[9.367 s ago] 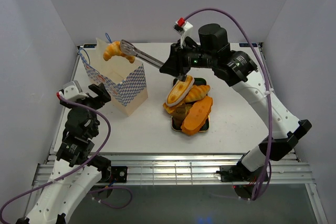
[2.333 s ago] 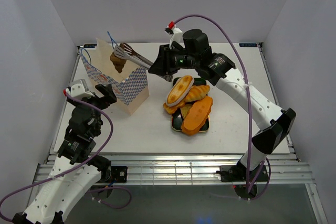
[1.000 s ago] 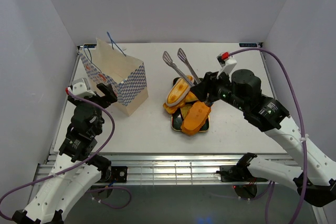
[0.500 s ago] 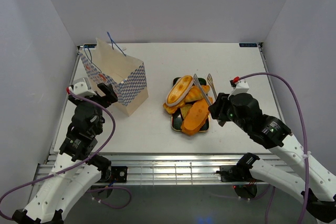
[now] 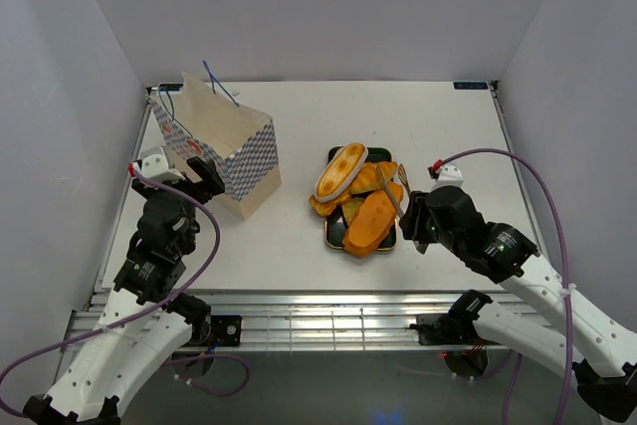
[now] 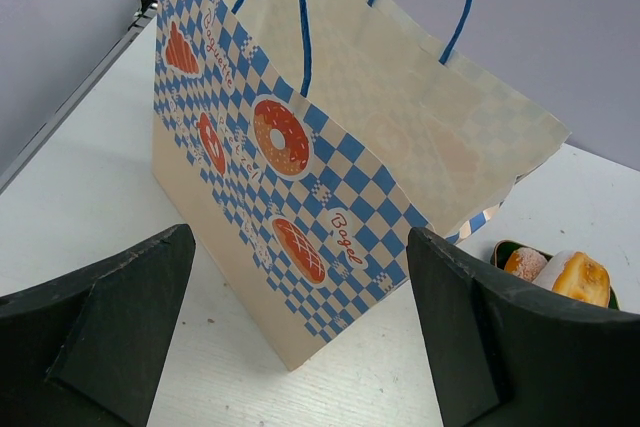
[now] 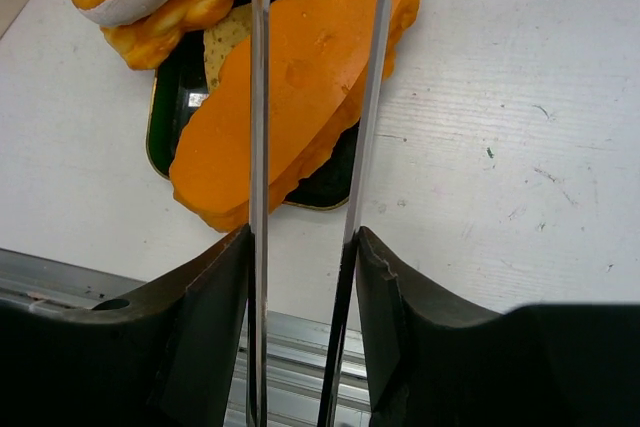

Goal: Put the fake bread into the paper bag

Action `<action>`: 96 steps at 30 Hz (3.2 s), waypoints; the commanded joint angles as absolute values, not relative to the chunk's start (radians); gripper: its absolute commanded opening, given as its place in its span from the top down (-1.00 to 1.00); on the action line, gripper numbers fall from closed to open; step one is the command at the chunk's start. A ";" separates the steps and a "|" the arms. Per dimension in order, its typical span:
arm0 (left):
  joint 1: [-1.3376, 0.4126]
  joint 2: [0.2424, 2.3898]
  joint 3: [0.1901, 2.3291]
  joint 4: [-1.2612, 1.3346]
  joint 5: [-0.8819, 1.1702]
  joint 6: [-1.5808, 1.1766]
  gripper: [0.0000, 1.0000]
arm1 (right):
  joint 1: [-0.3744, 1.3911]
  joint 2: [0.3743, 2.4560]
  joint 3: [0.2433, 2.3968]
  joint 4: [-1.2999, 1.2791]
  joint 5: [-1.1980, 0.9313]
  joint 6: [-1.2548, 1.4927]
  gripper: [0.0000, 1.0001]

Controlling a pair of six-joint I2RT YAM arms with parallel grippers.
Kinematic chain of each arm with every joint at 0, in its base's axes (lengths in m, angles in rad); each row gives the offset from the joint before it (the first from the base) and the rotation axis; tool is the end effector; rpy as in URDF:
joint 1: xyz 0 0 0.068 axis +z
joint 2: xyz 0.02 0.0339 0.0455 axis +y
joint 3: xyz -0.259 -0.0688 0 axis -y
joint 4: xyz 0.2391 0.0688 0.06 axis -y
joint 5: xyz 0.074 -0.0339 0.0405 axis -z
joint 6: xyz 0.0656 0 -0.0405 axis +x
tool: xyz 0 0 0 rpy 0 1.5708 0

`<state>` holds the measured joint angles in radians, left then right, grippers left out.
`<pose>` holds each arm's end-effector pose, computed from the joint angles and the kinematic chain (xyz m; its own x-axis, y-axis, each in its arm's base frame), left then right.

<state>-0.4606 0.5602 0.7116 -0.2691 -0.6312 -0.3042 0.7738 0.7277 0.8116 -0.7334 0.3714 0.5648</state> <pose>0.1551 -0.0338 0.3316 -0.0506 -0.2448 -0.9682 -0.1900 0.9541 -0.2313 0.1364 0.1000 0.2839 -0.6033 0.1078 -0.7902 -0.1439 0.9598 0.2409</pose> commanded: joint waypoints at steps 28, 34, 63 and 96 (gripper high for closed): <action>-0.466 0.552 0.726 -0.272 -0.609 -0.301 -0.95 | 0.747 0.796 0.765 -0.586 0.253 0.549 0.20; -0.466 0.554 0.724 -0.272 -0.611 -0.301 -0.95 | 0.733 0.790 0.770 -0.589 0.193 0.543 0.35; -0.466 0.540 0.724 -0.272 -0.623 -0.298 -0.95 | 0.723 0.779 1.126 -0.766 0.226 0.479 0.84; -0.468 0.517 0.729 -0.275 -0.609 -0.301 -0.95 | 0.723 0.828 1.014 -0.738 0.209 0.416 -0.03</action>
